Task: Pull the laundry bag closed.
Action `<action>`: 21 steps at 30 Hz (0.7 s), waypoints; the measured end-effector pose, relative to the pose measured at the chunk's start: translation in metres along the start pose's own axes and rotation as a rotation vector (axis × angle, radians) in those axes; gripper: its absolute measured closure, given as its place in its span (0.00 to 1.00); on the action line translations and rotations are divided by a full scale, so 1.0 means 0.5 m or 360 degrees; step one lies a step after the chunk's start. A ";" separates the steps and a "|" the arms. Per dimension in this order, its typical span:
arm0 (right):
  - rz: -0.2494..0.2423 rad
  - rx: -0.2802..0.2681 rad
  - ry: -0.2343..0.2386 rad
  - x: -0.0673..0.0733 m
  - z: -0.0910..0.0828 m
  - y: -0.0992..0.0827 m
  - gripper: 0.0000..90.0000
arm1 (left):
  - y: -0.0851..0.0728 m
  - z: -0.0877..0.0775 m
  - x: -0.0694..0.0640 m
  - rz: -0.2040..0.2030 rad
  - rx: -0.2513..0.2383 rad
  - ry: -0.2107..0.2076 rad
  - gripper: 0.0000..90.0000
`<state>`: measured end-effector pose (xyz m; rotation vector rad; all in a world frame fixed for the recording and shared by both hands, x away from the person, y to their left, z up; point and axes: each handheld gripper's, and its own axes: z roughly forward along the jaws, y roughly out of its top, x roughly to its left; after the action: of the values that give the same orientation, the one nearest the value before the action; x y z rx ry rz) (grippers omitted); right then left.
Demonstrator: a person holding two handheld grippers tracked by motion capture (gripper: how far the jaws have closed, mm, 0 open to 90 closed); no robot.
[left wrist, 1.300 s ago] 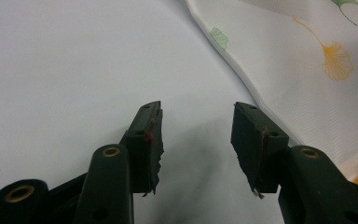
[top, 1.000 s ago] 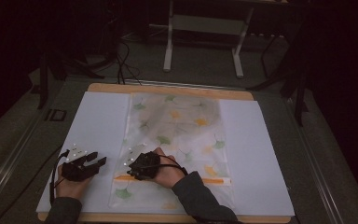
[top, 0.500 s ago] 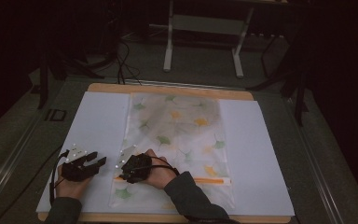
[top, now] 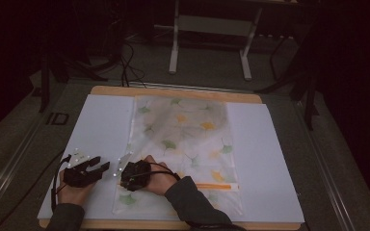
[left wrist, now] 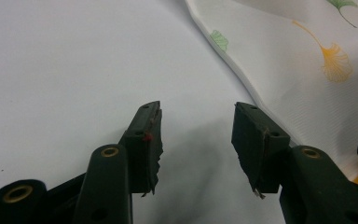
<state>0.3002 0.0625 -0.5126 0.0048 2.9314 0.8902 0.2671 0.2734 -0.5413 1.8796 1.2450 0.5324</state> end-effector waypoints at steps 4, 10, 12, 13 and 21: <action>-0.0016 0.0020 0.0010 0.001 0.006 0.003 0.78 | 0.000 0.000 0.000 0.0003 -0.0001 0.0000 0.59; -0.0023 0.0028 0.0011 0.005 0.006 0.005 0.82 | 0.000 -0.001 0.000 0.0002 0.0001 0.0001 0.58; -0.0035 0.0037 0.0010 0.007 0.006 0.006 0.83 | 0.000 -0.001 0.000 0.0002 0.0001 0.0001 0.59; -0.0043 0.0039 0.0008 0.008 0.006 0.006 0.84 | 0.000 -0.001 0.000 0.0002 0.0001 0.0000 0.58; -0.0040 0.0094 0.0005 0.011 0.011 0.012 0.86 | 0.000 -0.001 0.000 0.0000 0.0002 -0.0001 0.58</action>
<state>0.2949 0.0705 -0.5143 -0.0297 2.9530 0.8006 0.2669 0.2737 -0.5411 1.8805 1.2452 0.5314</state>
